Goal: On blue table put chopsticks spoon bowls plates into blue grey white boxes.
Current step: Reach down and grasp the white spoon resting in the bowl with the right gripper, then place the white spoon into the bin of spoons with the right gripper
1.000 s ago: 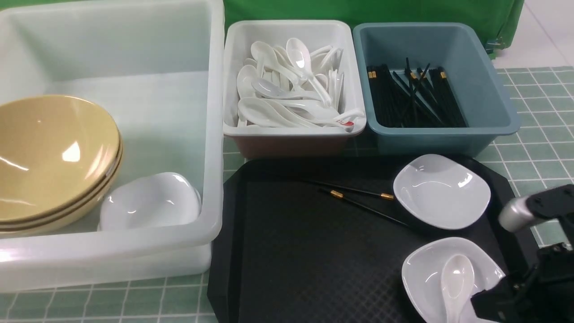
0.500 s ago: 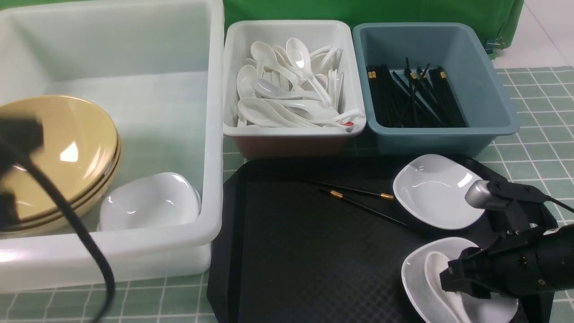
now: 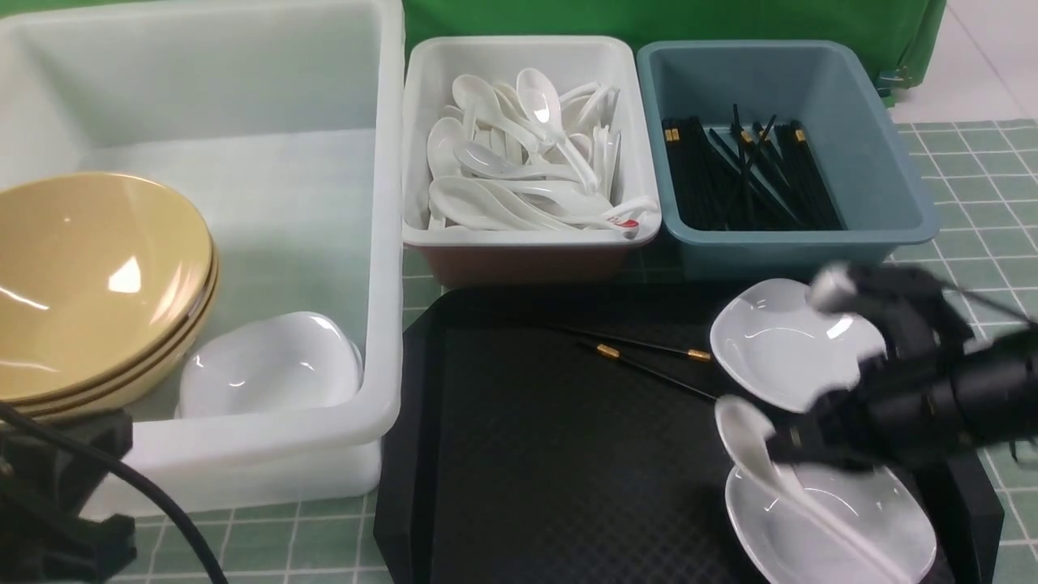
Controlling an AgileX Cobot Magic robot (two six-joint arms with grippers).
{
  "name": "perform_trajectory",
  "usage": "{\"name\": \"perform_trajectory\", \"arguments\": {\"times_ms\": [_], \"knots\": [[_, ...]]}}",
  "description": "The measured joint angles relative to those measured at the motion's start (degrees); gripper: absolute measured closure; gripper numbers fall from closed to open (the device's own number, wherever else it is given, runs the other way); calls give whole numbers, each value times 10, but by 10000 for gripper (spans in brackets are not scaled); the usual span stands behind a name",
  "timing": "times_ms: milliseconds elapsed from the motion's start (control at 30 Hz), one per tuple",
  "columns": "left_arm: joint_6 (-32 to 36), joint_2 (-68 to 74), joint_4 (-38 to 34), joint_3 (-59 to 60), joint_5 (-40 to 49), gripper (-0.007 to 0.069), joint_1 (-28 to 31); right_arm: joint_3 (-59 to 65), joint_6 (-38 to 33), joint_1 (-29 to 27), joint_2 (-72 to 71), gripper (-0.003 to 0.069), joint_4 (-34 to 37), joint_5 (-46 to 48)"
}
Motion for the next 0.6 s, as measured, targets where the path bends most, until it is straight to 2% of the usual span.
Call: {"name": "perform_trajectory", "arguments": {"times_ms": [167, 233, 300, 367, 433, 533, 600], "knots": [[-2, -2, -34, 21, -41, 623, 0, -159, -113, 77, 22, 600, 75, -78], [-2, -2, -40, 28, -45, 623, 0, -266, -188, 125, 80, 598, 96, -185], [-2, -2, -40, 28, -45, 623, 0, -312, -208, 140, 116, 591, 101, -228], [-2, -2, -41, 28, -40, 623, 0, -405, -231, 147, 200, 551, 107, -277], [-2, -3, -41, 28, -28, 623, 0, -458, -237, 141, 253, 471, 108, -277], [-2, -19, -40, 30, -16, 623, 0, -490, -237, 123, 288, 330, 92, -229], [-1, -33, -36, 31, -12, 623, 0, -493, -219, 110, 286, 267, 57, -185]]}}
